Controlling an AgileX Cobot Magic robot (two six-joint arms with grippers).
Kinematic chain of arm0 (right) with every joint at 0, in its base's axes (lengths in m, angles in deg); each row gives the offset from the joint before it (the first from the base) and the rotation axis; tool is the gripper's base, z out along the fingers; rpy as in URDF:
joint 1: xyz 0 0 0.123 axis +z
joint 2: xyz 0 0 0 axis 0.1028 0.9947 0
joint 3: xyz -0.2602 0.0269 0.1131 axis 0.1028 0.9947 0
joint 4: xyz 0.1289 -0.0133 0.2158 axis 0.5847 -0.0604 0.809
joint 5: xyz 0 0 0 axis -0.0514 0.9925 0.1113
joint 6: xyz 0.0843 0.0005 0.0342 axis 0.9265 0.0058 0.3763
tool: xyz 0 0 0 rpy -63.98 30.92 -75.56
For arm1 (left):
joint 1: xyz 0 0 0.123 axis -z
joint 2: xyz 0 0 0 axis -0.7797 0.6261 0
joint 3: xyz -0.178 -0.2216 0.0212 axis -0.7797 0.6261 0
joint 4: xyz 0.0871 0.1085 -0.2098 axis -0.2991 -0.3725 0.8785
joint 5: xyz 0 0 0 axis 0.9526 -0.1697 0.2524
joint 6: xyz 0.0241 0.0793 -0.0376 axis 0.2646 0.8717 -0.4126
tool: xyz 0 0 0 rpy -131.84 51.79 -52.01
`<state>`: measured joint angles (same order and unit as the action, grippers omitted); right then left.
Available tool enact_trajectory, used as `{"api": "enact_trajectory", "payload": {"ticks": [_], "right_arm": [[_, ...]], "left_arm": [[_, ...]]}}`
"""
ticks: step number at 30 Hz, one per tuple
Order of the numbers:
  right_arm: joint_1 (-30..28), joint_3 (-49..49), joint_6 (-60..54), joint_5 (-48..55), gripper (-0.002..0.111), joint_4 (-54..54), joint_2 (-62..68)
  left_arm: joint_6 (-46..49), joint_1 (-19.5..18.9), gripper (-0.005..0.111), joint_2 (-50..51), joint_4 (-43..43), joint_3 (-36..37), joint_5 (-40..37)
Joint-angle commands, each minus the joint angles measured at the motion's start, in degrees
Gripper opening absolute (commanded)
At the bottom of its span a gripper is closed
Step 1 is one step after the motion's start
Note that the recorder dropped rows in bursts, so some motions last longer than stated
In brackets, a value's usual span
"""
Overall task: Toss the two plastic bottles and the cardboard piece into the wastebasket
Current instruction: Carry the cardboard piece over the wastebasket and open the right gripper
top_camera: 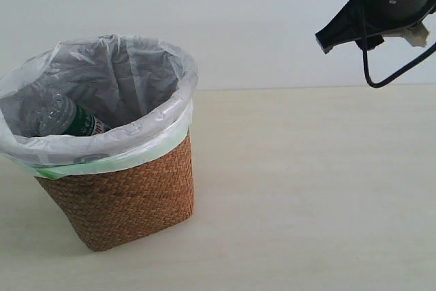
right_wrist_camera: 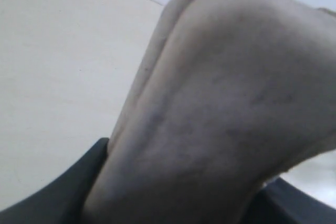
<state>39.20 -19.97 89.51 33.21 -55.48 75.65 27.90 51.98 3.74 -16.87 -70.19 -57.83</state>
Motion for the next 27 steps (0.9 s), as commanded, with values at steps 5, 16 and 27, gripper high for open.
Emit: {"api": "enact_trajectory", "payload": {"ticks": [5,16,27], "right_arm": [[-0.15,-0.09,1.71,-4.07,0.0,8.68,1.48],[2.09,-9.84,-42.63,-24.89,0.008,92.88,1.46],[5.21,-16.28,-31.68,-23.74,0.093,92.21,4.56]], "left_arm": [[0.14,0.49,0.004,-0.22,0.15,0.21,0.28],[0.14,0.49,0.004,-0.22,0.15,0.21,0.28],[0.14,0.49,0.004,-0.22,0.15,0.21,0.28]]}}
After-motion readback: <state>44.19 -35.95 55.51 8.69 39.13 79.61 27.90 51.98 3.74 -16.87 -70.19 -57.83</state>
